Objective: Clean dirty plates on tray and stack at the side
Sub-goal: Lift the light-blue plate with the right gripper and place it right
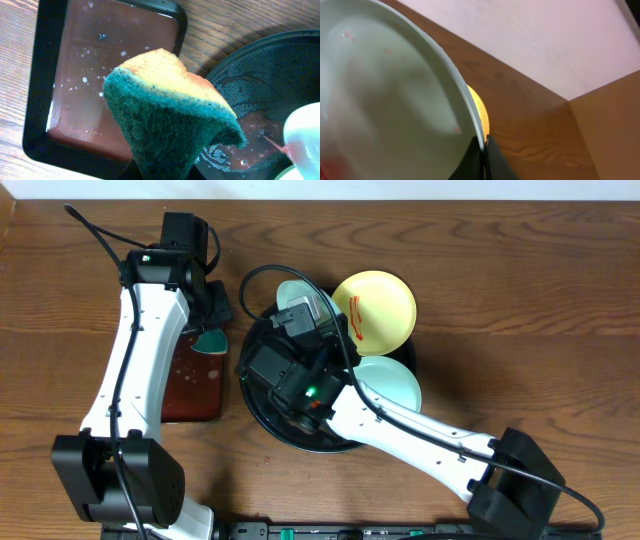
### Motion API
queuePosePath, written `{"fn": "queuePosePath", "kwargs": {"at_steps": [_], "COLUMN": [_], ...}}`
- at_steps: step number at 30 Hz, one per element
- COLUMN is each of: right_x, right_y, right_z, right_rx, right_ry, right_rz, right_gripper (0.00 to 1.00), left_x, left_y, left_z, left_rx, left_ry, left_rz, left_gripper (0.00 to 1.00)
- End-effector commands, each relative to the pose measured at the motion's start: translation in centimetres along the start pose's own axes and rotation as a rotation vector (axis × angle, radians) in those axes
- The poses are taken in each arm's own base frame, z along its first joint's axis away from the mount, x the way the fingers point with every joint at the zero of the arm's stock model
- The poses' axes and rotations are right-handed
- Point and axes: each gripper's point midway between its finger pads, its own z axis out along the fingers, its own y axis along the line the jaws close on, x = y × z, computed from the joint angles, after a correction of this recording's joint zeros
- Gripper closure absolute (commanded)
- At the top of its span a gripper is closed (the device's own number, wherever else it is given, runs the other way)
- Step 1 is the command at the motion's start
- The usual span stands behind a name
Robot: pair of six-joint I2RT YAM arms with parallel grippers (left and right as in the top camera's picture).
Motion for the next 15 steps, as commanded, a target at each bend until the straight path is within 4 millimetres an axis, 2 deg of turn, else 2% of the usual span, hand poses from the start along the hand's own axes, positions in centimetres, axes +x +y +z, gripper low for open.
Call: {"fn": "queuePosePath", "kwargs": {"at_steps": [1,3,7,12,15], "right_x": [-1.1,-1.0,-0.1,2.5,3.6], "right_y": [-1.9,-1.5,0.5,4.0,5.4], "right_z": [-0.8,-0.8,-0.4,0.6,1.2], "right_rx": [0.059,0.037,-0.089,-0.358,-0.51], "right_ry": [-0.042,-0.034,0.024,0.205,0.31], "right_rz": [0.023,0.026,0.039,0.126,0.176], "right_gripper": [0.99,0.99,0.99,0.99,0.99], "left_x": [0.2,0.2,0.2,0.2,0.2], "left_y": [0.4,0.4,0.4,0.4,0.4], "left_z": [0.4,0.4,0.4,0.4,0.4], "left_rx": [-0.021,-0.021,-0.021,-0.021,-0.021], "left_ry": [0.01,0.01,0.01,0.01,0.009], "left_rz": [-0.012,-0.012,-0.012,-0.012,-0.012], "left_gripper": [0.92,0.92,0.92,0.92,0.92]}}
